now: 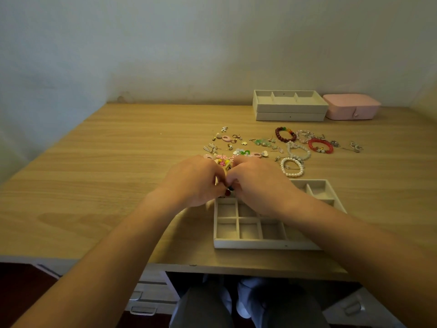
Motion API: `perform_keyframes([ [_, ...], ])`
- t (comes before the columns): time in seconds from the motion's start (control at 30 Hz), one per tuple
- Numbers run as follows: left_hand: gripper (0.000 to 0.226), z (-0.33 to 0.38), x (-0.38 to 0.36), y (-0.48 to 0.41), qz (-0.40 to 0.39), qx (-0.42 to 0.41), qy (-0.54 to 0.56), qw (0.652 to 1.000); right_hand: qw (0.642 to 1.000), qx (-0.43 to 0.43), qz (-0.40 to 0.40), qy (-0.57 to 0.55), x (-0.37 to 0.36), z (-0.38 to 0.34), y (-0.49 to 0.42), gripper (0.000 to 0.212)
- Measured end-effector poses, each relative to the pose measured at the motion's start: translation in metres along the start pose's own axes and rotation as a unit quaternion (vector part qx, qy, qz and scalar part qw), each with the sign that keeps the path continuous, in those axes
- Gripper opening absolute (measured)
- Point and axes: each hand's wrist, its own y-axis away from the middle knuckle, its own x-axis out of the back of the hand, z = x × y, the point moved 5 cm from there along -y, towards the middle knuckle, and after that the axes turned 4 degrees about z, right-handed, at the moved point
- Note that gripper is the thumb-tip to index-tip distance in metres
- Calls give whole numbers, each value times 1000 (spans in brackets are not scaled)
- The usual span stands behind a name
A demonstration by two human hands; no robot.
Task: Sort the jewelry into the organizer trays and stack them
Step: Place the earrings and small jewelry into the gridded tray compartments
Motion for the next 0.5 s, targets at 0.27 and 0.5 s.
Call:
perform_keyframes([
  [0.27, 4, -4, -4, -2, -22, 75, 106, 991, 985, -96, -19, -142, -7, 27, -10, 11],
  [0.5, 9, -6, -6, 0, -13, 116, 106, 988, 983, -113, -13, -146, -9, 37, -11, 4],
])
